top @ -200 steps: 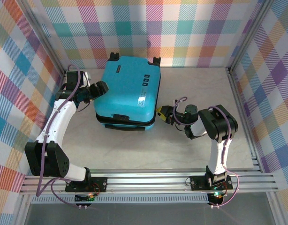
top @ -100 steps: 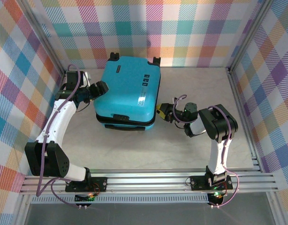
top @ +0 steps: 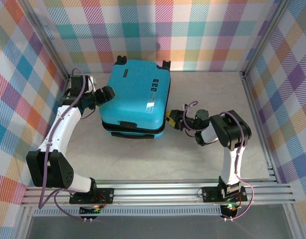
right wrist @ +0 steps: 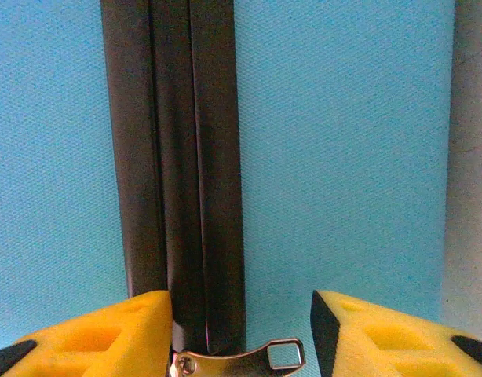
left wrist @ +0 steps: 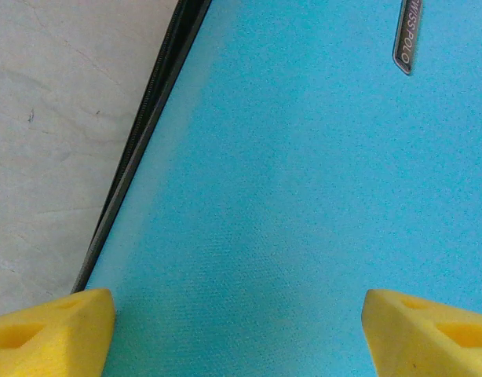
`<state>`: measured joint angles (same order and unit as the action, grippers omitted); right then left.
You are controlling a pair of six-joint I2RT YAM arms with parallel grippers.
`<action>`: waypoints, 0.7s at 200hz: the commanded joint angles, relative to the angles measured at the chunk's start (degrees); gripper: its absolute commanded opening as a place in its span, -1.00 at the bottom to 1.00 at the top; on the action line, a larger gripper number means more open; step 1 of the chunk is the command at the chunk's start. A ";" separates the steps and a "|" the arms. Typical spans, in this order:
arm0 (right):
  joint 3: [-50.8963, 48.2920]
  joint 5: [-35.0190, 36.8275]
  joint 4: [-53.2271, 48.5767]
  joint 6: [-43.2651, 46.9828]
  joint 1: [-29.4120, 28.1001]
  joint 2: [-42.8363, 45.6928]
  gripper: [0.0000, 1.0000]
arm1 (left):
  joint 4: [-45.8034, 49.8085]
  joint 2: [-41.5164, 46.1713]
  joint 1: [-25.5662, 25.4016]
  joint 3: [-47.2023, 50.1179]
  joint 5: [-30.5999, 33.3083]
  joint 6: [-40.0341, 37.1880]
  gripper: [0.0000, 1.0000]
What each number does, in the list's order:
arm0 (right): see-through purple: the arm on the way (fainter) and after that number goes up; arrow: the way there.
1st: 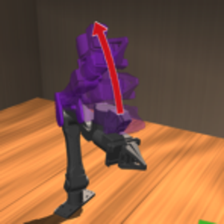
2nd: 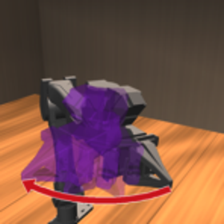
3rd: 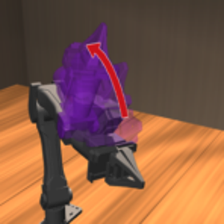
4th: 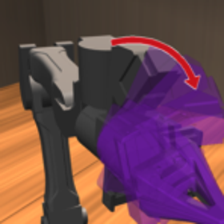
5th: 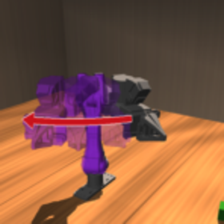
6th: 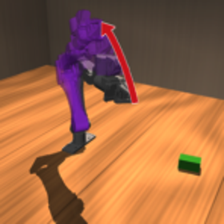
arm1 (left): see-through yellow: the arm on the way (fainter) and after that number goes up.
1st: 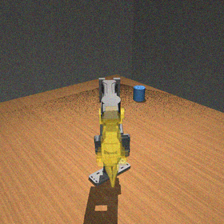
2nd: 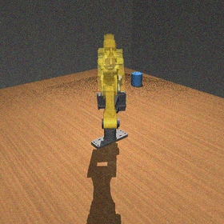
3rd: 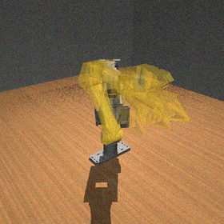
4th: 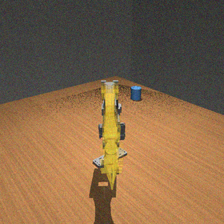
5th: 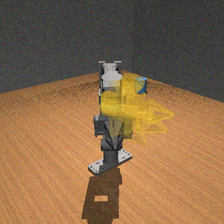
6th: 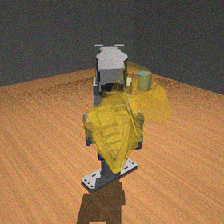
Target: Pack the luggage
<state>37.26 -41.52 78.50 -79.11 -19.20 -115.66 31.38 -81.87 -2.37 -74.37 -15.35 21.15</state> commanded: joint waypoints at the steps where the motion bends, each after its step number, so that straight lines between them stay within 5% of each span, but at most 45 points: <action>1: 0.54 -2.02 2.10 -0.65 -1.32 1.98 -0.01 | 0.79 1.88 -0.27 1.02 -1.52 -0.76 0.63; 140: -3.08 -1.25 1.99 -0.92 -0.55 4.67 -0.30 | 0.97 2.05 -0.27 0.89 -1.43 -0.86 0.63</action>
<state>35.33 -41.47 77.12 -80.18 -19.25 -113.75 31.42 -81.45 -2.37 -74.28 -15.57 21.15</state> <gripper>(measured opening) 0.352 0.817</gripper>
